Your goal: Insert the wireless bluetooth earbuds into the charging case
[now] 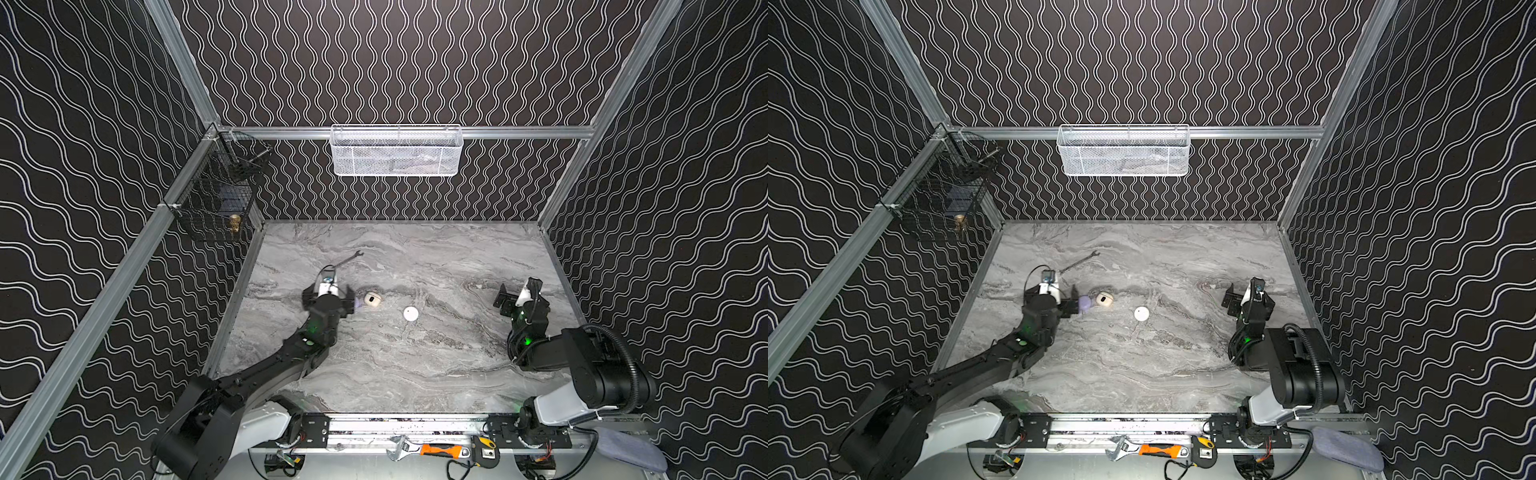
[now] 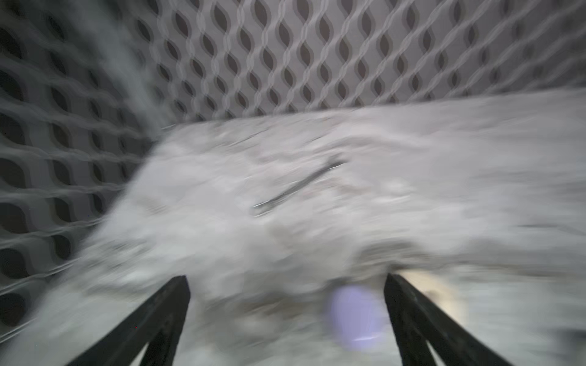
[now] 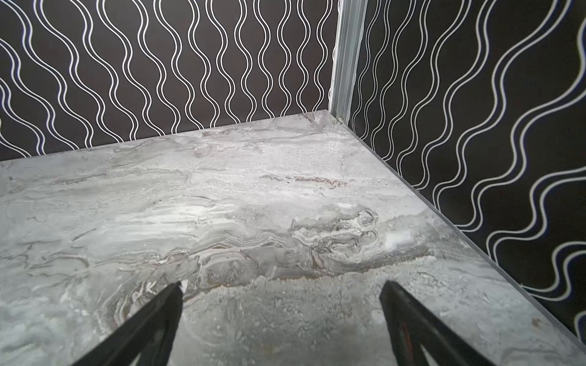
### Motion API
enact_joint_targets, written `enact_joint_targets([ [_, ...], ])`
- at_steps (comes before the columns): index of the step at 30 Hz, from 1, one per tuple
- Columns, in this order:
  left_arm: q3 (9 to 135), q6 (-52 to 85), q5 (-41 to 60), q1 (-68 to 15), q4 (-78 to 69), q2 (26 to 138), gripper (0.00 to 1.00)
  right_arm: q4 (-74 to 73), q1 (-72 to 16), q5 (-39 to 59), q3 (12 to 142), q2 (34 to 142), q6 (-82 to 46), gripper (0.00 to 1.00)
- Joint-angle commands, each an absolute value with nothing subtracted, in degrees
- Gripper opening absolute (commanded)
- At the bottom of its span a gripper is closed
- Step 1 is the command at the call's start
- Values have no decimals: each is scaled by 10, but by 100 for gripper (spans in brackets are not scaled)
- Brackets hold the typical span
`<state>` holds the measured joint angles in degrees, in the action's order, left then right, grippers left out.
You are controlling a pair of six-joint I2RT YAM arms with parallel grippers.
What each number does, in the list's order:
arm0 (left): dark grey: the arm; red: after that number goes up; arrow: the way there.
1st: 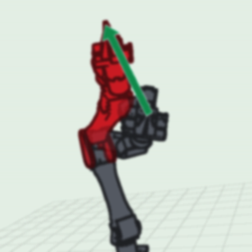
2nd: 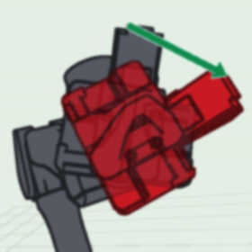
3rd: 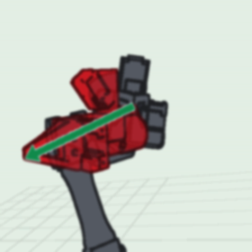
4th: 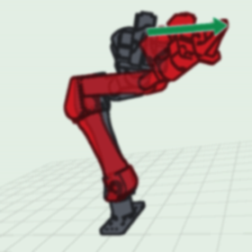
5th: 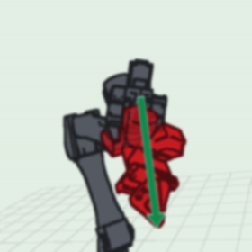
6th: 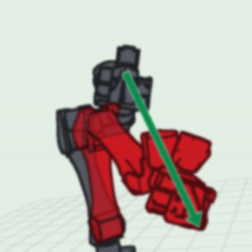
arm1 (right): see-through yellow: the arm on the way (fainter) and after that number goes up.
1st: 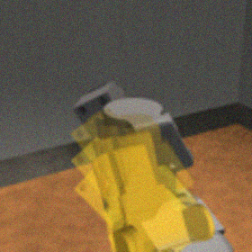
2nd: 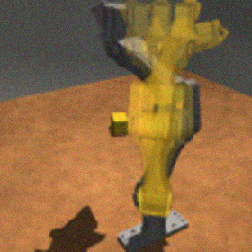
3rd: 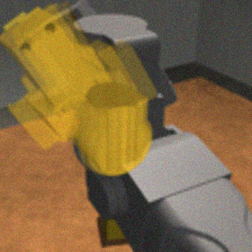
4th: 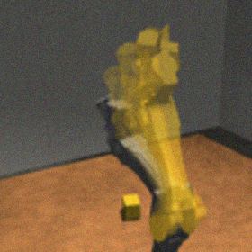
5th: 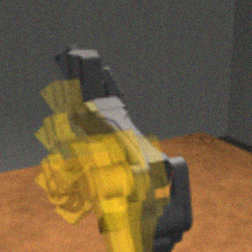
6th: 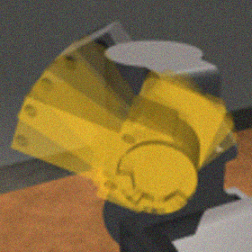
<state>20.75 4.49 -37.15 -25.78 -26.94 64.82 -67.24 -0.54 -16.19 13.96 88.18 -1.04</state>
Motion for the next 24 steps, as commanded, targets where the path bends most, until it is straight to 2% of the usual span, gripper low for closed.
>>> enact_joint_targets([
  [1,161,10,-366,-192,-357,643,99,-727,-5,-160,134,891,-7,100],
  [4,135,27,-330,-130,-472,728,99,-704,-6,-162,138,883,-9,100],
  [6,159,17,-274,-123,-454,757,99,-722,-6,-160,135,889,-6,100],
  [9,150,-12,-251,-114,-561,806,99,-709,-5,-160,137,885,-8,100],
  [13,181,-22,-240,-94,-546,843,99,-715,-5,-160,137,887,-7,100],
  [16,136,-29,-183,-65,-730,935,99,-718,-6,-160,136,889,-6,100],
  [18,133,-38,-166,-64,-775,971,99,-716,-5,-160,136,888,-7,100],
  [20,152,-21,-164,-60,-692,948,99,-718,-5,-160,136,888,-7,100],
  [24,189,-28,-145,-58,-630,951,99,-716,-6,-159,136,888,-7,100],
])
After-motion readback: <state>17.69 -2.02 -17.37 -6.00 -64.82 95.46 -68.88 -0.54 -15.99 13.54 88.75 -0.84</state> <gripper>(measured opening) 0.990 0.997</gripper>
